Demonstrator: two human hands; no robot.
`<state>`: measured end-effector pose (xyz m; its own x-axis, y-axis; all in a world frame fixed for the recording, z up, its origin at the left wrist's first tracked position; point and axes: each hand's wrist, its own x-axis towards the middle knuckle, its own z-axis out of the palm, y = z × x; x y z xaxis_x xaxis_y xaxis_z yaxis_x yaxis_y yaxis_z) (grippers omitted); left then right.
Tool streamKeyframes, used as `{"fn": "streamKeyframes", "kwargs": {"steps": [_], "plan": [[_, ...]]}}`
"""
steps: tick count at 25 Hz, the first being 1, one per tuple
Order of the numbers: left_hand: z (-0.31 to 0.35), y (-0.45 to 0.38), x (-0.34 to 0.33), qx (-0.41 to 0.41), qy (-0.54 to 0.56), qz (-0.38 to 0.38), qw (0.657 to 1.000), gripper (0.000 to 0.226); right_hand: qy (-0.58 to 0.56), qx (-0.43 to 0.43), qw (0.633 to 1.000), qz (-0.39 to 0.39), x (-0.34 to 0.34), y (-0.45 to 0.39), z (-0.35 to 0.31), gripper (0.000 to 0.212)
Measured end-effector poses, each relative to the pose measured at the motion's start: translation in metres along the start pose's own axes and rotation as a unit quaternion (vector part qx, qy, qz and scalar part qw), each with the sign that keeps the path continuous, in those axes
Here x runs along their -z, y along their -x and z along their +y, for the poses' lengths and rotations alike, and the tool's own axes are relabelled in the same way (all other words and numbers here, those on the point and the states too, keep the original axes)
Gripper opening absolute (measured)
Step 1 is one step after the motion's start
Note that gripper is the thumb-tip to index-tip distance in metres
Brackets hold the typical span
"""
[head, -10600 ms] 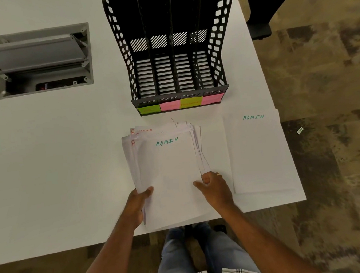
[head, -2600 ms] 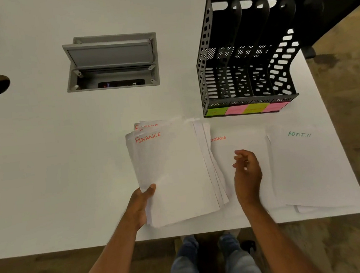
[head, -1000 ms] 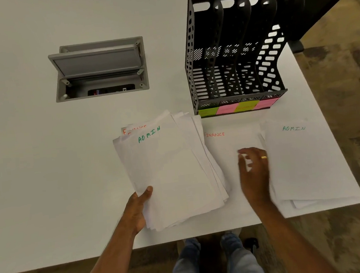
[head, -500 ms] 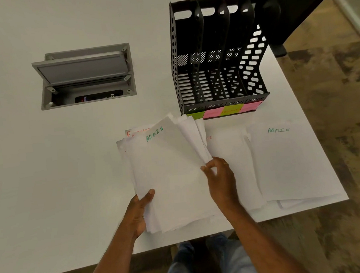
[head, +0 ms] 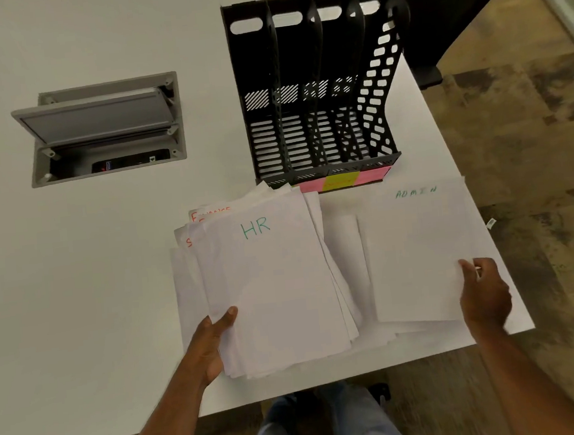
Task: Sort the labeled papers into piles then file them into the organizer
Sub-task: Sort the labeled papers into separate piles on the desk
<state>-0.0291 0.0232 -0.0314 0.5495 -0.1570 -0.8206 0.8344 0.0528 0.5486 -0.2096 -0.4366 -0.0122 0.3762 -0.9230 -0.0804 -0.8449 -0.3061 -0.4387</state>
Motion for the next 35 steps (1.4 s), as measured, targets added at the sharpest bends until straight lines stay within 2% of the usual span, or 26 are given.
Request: {"fn": "streamKeyframes", "kwargs": {"steps": [3,5,7,10,11,13,14,16,18,20,22,25,28,32,35], "plan": [[-0.003,-0.002,-0.012,-0.003,-0.004,0.015,1.0,0.037,0.052,0.01,0.997,-0.062,-0.007,-0.007,0.017,0.036],[-0.004,-0.003,-0.025,-0.002,0.001,0.026,1.0,0.035,0.072,0.02,0.997,-0.037,-0.012,-0.011,0.01,0.054],[-0.003,0.001,-0.042,-0.006,0.007,0.024,1.0,0.027,0.004,0.047,0.999,-0.001,-0.014,-0.002,-0.019,0.053],[-0.003,0.006,-0.065,-0.011,0.014,0.014,1.0,0.023,-0.179,0.177,0.967,-0.044,-0.014,0.041,-0.088,0.026],[-0.004,0.008,-0.07,-0.01,0.018,0.011,1.0,0.026,-0.193,0.223,0.952,-0.077,-0.015,0.058,-0.11,0.022],[-0.007,0.011,-0.075,-0.011,0.024,0.004,1.0,0.027,-0.154,0.287,0.938,-0.119,-0.02,0.086,-0.143,0.025],[-0.008,0.013,-0.076,-0.011,0.029,0.0,1.0,0.028,-0.128,0.282,0.941,-0.137,-0.023,0.093,-0.153,0.032],[-0.009,0.014,-0.072,-0.011,0.038,-0.008,0.999,0.034,-0.123,0.214,0.954,-0.169,-0.027,0.101,-0.166,0.043],[-0.007,0.014,-0.062,-0.014,0.05,-0.012,0.999,0.031,-0.147,0.2,0.954,-0.168,-0.03,0.107,-0.17,0.042],[-0.006,0.012,-0.05,-0.012,0.061,-0.017,0.998,0.027,-0.162,0.217,0.953,-0.135,-0.034,0.116,-0.174,0.033],[-0.002,0.011,-0.033,-0.008,0.062,-0.024,0.998,0.036,-0.169,0.232,0.952,-0.103,-0.04,0.13,-0.182,0.025],[0.009,0.008,-0.002,0.006,0.047,-0.037,0.998,0.05,-0.179,0.243,0.949,-0.092,-0.052,0.154,-0.197,0.026],[0.019,0.006,0.039,0.012,0.027,-0.049,0.998,0.055,-0.226,0.188,0.952,-0.089,-0.066,0.181,-0.205,0.019],[0.042,0.007,0.101,0.009,0.013,-0.053,0.998,0.057,-0.255,0.133,0.957,-0.035,-0.073,0.204,-0.214,0.007],[0.057,0.005,0.149,0.0,0.014,-0.041,0.999,0.059,-0.248,0.112,0.962,0.028,-0.071,0.201,-0.213,0.015]]}}
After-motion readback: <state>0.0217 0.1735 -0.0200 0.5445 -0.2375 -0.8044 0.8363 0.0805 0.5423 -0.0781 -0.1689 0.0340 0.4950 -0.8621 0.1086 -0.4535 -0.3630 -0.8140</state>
